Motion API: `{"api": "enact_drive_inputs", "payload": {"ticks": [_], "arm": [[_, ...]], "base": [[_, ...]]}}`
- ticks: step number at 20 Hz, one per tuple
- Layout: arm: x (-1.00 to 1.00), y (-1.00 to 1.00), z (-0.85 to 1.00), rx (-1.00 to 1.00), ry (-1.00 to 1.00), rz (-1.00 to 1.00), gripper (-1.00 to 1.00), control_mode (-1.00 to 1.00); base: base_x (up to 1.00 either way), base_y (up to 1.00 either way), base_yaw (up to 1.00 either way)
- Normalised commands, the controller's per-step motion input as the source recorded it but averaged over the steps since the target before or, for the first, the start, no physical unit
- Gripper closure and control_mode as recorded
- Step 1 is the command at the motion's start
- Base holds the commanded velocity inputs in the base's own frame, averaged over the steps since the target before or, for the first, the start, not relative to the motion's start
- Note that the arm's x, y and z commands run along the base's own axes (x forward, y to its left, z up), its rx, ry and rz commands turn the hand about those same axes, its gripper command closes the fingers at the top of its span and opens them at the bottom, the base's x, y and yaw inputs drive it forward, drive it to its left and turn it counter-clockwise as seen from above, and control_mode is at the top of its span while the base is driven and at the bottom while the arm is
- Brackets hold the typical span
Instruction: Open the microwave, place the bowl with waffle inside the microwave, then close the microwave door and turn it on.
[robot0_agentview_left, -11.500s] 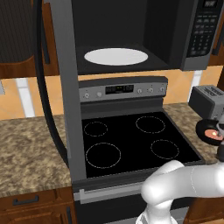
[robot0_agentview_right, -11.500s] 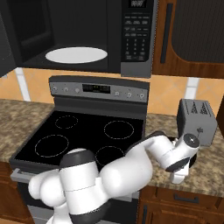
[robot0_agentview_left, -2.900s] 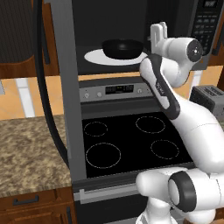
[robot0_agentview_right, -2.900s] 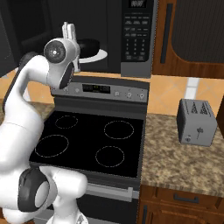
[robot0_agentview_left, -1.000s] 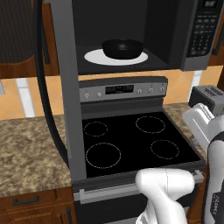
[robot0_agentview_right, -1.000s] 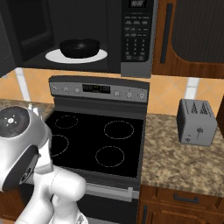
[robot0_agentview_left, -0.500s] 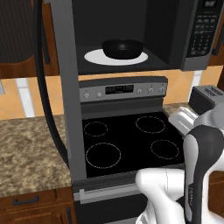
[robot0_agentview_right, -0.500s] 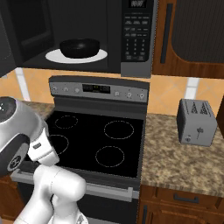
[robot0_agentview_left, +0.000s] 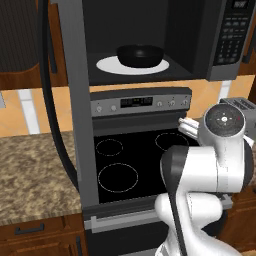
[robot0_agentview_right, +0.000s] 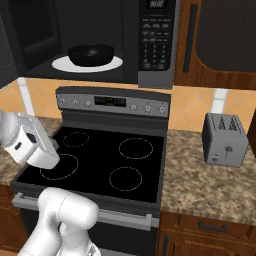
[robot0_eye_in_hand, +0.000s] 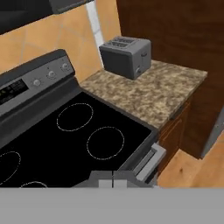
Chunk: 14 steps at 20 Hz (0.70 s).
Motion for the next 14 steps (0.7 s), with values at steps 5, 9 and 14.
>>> {"api": "enact_drive_inputs", "payload": {"ticks": [5, 9, 14], "arm": [[0.03, -0.54, -0.58, -0.3, -0.38, -0.17, 1.0, -1.0], [0.0, -0.31, -0.9, -0.36, -0.61, -0.2, 1.0, -1.0], [0.03, -0.14, -1.0, -0.43, -0.46, -0.17, 1.0, -1.0]], "base": [[0.0, 0.0, 0.0], [0.0, 0.0, 0.0], [0.0, 0.0, 0.0]]}}
